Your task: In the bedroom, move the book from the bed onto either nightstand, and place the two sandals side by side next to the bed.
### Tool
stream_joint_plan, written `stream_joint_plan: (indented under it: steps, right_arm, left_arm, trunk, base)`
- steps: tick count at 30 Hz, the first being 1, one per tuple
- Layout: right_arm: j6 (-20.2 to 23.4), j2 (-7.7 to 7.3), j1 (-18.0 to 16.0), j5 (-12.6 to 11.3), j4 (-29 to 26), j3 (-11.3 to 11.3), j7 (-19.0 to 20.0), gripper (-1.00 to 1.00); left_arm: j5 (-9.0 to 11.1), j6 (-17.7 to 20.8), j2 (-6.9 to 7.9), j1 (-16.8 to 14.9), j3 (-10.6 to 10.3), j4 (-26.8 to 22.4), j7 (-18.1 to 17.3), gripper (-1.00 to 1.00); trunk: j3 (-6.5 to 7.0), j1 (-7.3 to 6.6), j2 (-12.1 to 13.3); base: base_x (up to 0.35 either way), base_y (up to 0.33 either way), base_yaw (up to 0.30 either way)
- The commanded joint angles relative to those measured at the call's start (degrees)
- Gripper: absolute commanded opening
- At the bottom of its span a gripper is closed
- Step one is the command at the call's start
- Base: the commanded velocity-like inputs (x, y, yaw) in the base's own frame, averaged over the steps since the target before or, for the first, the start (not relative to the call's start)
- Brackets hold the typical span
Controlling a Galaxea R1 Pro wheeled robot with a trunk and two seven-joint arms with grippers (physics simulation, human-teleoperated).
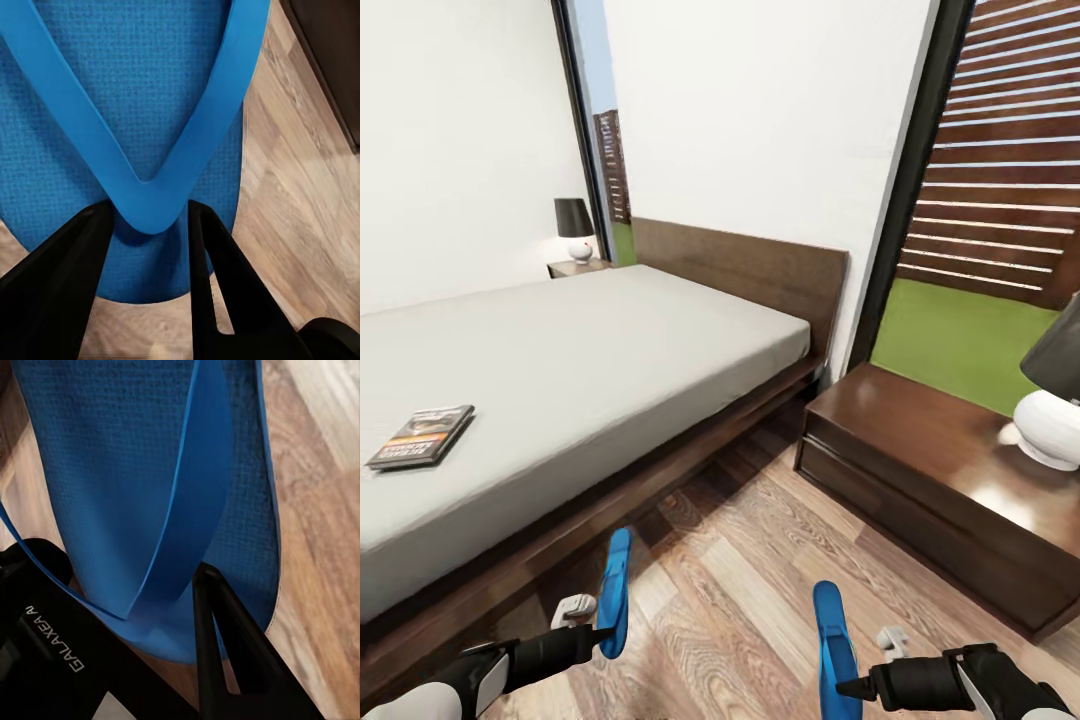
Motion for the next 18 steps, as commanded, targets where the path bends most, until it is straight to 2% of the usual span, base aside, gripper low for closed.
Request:
stream_joint_plan:
  steps: [1, 18]
  right_arm:
    - [0.8, 0.03, 0.0, 0.3, -0.1, -0.5, 0.5, -1.0]
    - [0.8, 0.03, 0.0, 0.3, -0.1, -0.5, 0.5, -1.0]
  left_arm:
    - [-0.3, 0.6, -0.02, 0.0, 0.5, -0.1, -0.3, -1.0]
    - [-0.3, 0.6, -0.07, 0.0, 0.5, -0.1, -0.3, -1.0]
  trunk:
    - [-0.05, -0.01, 0.0]
    - [-0.05, -0.01, 0.0]
  base:
    - [0.0, 0.0, 0.288]
    - [0.0, 0.0, 0.288]
